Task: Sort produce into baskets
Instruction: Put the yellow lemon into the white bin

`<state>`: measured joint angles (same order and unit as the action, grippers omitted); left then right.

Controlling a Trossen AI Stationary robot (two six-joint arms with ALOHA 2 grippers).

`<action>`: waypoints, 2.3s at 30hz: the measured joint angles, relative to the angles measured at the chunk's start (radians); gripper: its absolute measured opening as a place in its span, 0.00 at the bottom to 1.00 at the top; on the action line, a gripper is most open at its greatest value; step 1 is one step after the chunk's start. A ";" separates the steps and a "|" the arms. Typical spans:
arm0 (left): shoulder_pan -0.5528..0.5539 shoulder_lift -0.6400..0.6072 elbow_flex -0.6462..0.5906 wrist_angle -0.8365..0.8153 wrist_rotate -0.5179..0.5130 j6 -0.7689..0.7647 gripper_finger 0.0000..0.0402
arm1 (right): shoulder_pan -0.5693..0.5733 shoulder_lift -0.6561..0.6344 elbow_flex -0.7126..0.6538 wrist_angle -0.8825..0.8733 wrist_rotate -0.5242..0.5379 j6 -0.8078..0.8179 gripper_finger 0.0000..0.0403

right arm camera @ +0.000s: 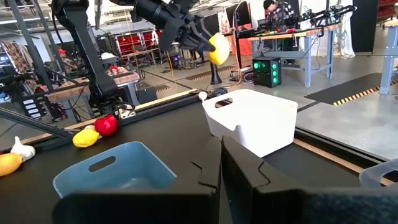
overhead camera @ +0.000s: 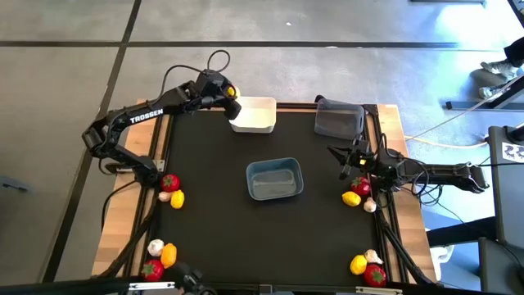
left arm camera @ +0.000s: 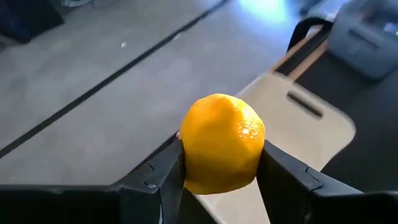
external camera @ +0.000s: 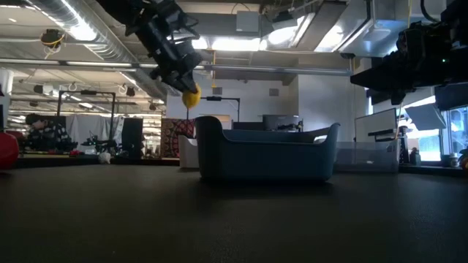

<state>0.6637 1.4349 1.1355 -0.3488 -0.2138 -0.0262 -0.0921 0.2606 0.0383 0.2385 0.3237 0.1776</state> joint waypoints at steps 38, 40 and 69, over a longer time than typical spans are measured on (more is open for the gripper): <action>-0.014 0.384 -0.018 0.213 -0.003 -0.072 0.42 | 0.000 0.000 0.000 -0.034 0.002 0.001 0.04; -0.013 0.399 -0.019 0.213 -0.003 -0.072 0.42 | 0.000 0.000 0.000 -0.033 0.002 0.001 0.04; 0.012 0.425 -0.019 0.228 -0.003 -0.064 0.57 | 0.000 0.000 0.000 -0.033 0.002 0.001 0.04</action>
<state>0.6762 1.8599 1.1164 -0.1204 -0.2173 -0.0902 -0.0921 0.2605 0.0380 0.2054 0.3252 0.1783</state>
